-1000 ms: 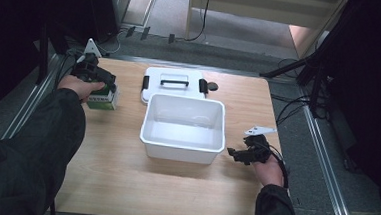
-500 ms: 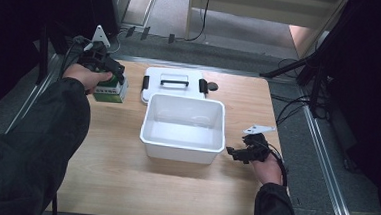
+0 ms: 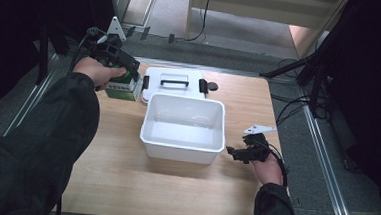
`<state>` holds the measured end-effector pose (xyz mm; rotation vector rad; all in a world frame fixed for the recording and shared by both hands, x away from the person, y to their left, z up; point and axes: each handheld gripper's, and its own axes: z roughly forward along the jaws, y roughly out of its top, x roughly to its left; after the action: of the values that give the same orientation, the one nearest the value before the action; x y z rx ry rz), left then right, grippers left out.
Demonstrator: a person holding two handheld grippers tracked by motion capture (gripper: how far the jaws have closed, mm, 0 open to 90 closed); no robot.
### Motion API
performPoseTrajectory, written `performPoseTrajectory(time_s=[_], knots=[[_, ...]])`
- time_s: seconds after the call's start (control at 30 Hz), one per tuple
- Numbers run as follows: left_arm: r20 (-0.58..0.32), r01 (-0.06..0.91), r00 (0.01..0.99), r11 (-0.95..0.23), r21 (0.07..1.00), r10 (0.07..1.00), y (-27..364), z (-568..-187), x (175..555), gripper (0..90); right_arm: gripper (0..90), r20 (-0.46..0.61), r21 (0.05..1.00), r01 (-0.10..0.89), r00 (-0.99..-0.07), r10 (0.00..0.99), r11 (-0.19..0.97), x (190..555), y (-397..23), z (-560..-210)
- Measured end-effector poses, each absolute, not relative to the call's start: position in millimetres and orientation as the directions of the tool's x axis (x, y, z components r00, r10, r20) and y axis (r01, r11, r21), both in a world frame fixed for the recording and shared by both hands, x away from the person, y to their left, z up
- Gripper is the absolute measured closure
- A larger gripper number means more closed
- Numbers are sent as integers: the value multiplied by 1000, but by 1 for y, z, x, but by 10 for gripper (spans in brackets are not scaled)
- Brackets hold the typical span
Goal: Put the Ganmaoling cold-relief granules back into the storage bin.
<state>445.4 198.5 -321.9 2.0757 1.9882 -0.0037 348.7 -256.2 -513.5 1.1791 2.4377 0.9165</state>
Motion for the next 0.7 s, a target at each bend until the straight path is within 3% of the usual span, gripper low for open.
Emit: performPoseTrajectory(time_s=[0.23, 0.7], knots=[[-222, 982, 85, -43, 186, 971, 181, -314, 444, 62, 201, 25, 652, 602, -624, 781, 461, 348, -257, -513], [-203, 978, 136, -98, 186, 970, 144, -310, 445, 62, 201, 31, 653, 610, -614, 789, 449, 348, -261, -514]])
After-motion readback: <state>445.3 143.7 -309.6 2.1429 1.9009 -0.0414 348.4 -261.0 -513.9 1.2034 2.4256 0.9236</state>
